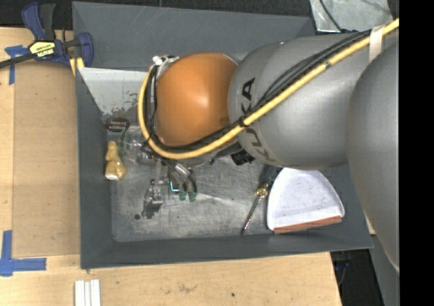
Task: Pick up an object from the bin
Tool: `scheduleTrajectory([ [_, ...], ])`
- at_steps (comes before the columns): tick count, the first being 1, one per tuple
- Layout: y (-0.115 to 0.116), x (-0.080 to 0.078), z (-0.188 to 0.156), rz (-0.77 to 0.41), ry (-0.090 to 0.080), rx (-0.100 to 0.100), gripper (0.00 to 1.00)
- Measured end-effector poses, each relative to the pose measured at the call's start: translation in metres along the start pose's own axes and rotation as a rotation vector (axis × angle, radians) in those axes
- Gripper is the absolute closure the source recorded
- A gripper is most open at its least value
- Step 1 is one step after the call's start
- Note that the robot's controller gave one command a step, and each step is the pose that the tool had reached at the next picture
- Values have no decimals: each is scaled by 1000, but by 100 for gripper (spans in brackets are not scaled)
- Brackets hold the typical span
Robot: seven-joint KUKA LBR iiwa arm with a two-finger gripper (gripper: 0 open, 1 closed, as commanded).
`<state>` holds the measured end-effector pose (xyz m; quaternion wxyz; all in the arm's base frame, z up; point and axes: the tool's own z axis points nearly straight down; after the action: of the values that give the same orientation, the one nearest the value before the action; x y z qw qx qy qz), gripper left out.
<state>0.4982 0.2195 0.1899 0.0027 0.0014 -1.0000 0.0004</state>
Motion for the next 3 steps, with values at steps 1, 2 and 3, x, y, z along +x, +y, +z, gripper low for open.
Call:
scheduleTrajectory([
  [1, -1, -2, -4, 4, -7, -2, 100],
  [2, -1, -2, -4, 5, -7, -2, 0],
  [3, -1, -2, -4, 4, -7, -2, 0],
])
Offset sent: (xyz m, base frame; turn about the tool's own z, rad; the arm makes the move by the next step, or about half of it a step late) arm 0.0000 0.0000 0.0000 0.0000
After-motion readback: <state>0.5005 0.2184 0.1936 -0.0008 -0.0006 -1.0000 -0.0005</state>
